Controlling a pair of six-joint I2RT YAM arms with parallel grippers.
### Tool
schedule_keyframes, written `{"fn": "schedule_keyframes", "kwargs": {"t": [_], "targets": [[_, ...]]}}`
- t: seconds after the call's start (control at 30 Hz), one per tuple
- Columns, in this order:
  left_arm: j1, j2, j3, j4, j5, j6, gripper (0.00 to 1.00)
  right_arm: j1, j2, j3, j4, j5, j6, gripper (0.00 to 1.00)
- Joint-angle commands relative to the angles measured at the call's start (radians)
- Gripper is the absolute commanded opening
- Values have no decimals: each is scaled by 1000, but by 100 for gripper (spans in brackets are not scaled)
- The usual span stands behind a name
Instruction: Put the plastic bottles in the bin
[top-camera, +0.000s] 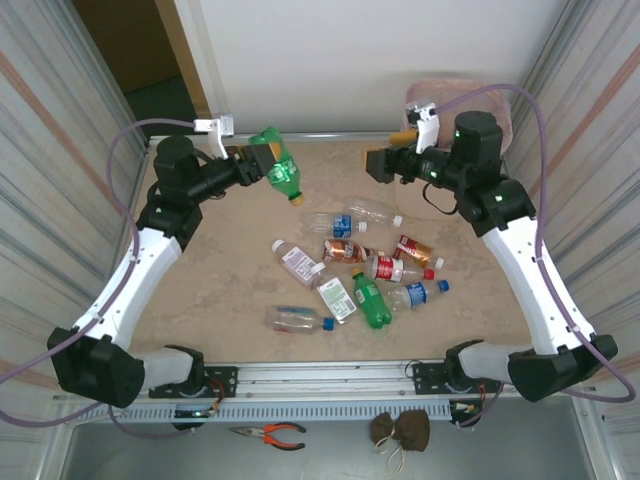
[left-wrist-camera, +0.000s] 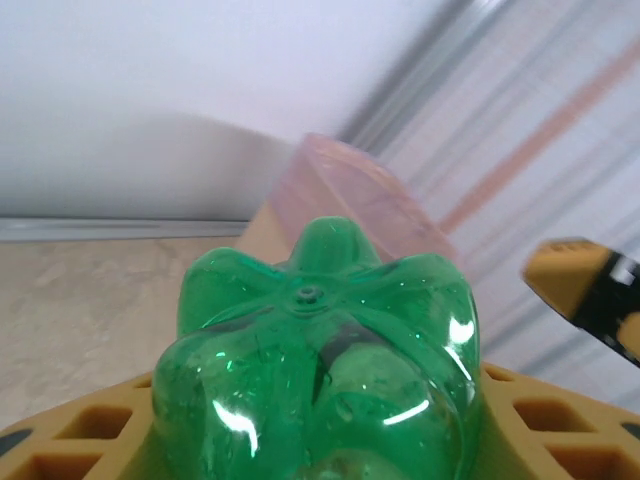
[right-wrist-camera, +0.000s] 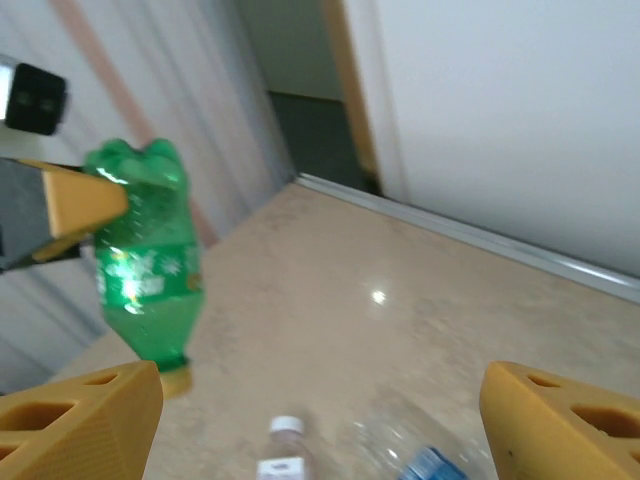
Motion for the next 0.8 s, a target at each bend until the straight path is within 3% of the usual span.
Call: {"fn": "schedule_keyframes", "kwargs": {"t": [0.0, 0.4, 0.77], "targets": [[-43, -45, 45, 65, 83, 124, 55, 49, -13, -11, 133, -106, 41, 82], [-123, -54, 127, 51, 91, 175, 53, 230, 50, 5, 191, -156, -22, 88], [-154, -39, 163, 41, 124, 184, 52, 297, 138, 55, 196, -142, -53, 88]]}}
